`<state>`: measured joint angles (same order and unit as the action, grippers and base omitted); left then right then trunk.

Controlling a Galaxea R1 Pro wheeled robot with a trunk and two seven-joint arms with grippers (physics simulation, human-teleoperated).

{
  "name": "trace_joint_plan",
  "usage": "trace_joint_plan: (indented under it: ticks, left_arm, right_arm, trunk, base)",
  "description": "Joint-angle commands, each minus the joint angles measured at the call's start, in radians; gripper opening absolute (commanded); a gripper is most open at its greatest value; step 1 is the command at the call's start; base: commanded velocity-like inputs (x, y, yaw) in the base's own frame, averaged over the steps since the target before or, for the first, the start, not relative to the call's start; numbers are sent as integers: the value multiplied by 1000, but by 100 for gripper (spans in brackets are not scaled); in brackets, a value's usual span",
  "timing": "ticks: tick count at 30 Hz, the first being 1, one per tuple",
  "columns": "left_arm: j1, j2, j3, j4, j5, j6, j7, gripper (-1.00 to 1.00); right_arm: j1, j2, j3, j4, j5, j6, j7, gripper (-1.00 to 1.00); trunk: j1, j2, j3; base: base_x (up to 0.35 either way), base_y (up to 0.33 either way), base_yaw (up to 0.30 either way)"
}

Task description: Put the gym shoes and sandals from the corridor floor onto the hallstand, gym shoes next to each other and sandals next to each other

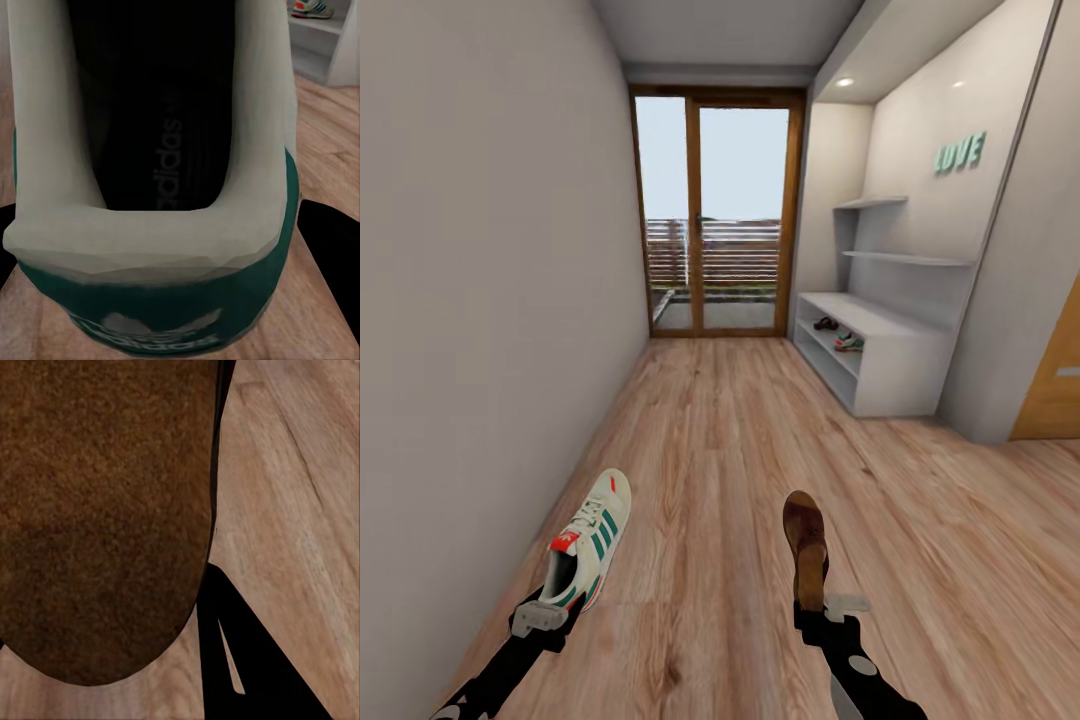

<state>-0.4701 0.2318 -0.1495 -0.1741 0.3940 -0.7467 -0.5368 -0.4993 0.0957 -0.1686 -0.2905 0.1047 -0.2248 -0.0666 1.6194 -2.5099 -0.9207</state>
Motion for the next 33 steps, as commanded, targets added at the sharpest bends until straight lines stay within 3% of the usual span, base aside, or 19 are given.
trace_joint_plan:
  ticks: [1, 33]
  left_arm:
    - [-1, 0, -5, 1, 12, -2, -5, -100]
    - [-1, 0, -5, 1, 12, -2, -5, -100]
  right_arm:
    - [-1, 1, -6, 0, 7, -2, -2, -100]
    - [-1, 1, -6, 1, 7, -2, -2, -100]
  trunk:
    - [0, 0, -1]
    - [0, 0, -1]
  base:
    - [335, 75, 0]
    - [342, 25, 0]
